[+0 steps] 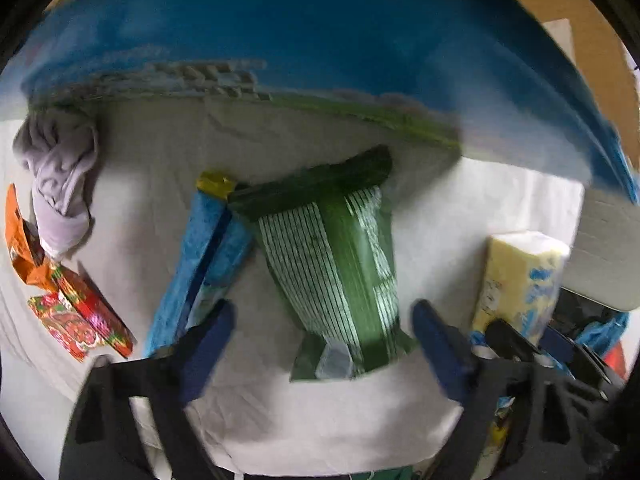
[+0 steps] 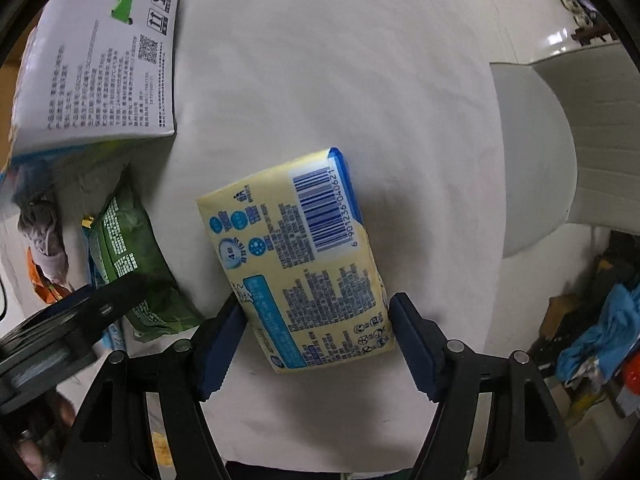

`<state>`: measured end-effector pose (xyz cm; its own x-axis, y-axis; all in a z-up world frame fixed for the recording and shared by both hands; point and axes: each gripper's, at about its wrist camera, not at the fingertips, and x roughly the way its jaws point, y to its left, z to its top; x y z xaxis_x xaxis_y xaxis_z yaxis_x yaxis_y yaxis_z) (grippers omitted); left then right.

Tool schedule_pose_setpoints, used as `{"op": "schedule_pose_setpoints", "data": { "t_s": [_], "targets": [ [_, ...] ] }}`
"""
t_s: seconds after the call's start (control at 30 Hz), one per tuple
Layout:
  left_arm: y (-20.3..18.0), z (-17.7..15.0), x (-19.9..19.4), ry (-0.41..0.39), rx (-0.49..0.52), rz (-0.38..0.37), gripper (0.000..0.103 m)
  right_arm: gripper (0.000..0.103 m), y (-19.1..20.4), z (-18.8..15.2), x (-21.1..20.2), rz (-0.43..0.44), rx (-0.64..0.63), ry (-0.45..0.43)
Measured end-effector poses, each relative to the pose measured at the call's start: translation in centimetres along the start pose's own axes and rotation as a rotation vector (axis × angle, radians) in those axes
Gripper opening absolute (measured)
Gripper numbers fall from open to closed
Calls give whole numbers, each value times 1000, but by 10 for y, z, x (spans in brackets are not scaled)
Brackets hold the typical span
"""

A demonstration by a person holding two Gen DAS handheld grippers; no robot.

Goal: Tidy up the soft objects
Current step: 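Grasp the yellow milk carton with the right gripper while the left grasps the green snack bag, then carry both items over the box and open both grippers to drop them in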

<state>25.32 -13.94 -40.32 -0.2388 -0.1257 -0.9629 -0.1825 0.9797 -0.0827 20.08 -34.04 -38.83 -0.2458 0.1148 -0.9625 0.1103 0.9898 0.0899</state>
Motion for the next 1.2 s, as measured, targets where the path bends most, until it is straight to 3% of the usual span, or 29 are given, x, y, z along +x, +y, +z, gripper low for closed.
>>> {"op": "schedule_pose_setpoints", "data": {
  "t_s": [0.03, 0.2, 0.3, 0.5, 0.73, 0.8, 0.97, 1.2],
  "targets": [
    [-1, 1, 2, -7, 7, 11, 79, 75, 1, 1, 1, -3, -1, 5],
    [-17, 4, 18, -16, 68, 41, 52, 75, 5, 8, 10, -24, 0, 5],
    [-25, -5, 27, -36, 104, 69, 43, 72, 9, 7, 13, -36, 6, 6],
    [-24, -33, 29, -99, 146, 103, 40, 70, 21, -7, 9, 3, 6, -20],
    [-13, -71, 13, -196, 170, 84, 39, 66, 35, -41, -7, 56, -7, -59],
    [-23, -87, 0, -213, 173, 74, 39, 66, 39, -49, -11, 59, -12, -76],
    [7, -103, -43, -280, 188, 26, 39, 66, 54, -72, -36, 117, -23, -120],
    [37, -83, -139, -364, 242, -63, 39, 66, 77, -86, -122, 209, -49, -269]
  ]
}}
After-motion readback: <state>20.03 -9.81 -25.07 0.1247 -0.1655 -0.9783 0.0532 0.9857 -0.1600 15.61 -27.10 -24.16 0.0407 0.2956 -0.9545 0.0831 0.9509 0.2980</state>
